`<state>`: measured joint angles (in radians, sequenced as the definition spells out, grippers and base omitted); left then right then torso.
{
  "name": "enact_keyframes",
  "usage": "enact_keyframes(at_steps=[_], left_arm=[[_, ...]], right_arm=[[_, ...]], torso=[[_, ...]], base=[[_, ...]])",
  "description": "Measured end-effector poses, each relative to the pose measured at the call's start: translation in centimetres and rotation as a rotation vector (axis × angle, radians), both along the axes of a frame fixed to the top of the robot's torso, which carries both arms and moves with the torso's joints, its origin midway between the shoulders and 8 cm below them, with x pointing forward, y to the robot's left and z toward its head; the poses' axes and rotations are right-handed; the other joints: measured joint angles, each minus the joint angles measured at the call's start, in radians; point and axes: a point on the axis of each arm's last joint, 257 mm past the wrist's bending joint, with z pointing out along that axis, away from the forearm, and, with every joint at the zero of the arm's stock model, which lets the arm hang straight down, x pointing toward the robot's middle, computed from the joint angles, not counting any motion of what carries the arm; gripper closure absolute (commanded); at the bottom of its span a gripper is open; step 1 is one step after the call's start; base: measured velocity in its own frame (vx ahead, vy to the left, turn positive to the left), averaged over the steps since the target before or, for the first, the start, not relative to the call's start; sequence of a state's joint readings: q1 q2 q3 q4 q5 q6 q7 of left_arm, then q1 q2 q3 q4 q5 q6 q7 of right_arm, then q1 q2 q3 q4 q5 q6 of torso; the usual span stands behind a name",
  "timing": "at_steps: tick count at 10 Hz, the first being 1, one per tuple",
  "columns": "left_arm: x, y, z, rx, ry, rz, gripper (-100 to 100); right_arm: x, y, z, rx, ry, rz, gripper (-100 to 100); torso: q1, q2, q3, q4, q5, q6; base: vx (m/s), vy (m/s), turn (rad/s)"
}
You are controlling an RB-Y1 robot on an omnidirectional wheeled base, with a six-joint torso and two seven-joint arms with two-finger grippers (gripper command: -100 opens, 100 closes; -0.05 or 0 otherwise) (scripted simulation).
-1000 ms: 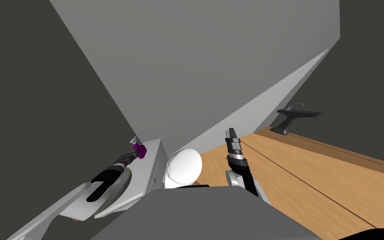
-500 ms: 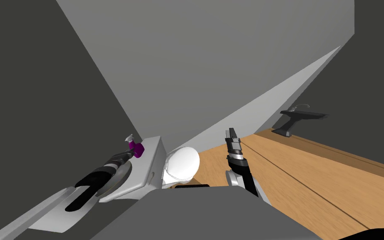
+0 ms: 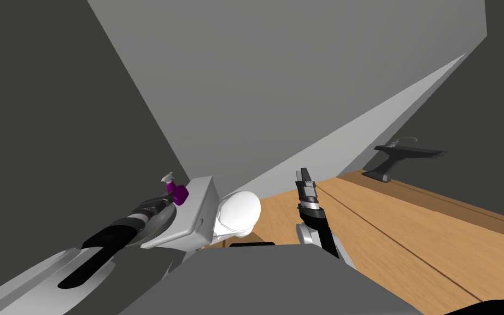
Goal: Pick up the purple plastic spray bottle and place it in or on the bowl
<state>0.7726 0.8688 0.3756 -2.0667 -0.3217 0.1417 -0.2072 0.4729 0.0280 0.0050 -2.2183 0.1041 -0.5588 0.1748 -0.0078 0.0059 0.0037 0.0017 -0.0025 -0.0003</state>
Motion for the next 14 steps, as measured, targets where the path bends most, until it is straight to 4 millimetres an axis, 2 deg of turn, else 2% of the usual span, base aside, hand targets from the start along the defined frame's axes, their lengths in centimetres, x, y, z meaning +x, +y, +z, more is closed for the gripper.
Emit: enact_keyframes(at_steps=[2,6,12,13,14], left_arm=[[0.0,-1.1,1.7,0.006,-0.010,-0.029,100],[0.8,-4.0,4.3,0.010,-0.006,-0.111,100],[1.6,-7.8,5.4,-0.001,0.047,-0.194,100],[1.6,-7.8,5.4,-0.003,0.047,-0.194,-100],[1.6,-7.8,5.4,-0.002,0.047,-0.193,-100]], right_arm=[[0.0,0.0,0.0,0.000,0.000,0.000,0],[0.0,0.0,0.0,0.000,0.000,0.000,0],[0.0,0.0,0.0,0.000,0.000,0.000,0],[0.0,0.0,0.0,0.000,0.000,0.000,0],[0.0,0.0,0.0,0.000,0.000,0.000,0]], torso=[[0.001,0.001,0.000,0.000,0.000,-0.001],[0.018,-0.001,-0.001,-0.001,0.004,-0.007],[0.046,0.001,0.000,-0.002,0.013,-0.020],[0.046,0.003,0.000,-0.002,0.013,-0.020],[0.044,0.004,0.001,-0.002,0.013,-0.020]], base=[[-0.057,-0.032,0.151],[-0.012,0.061,0.166],[0.028,0.084,0.131],[0.004,0.006,-0.004],[0.000,0.000,0.000]])
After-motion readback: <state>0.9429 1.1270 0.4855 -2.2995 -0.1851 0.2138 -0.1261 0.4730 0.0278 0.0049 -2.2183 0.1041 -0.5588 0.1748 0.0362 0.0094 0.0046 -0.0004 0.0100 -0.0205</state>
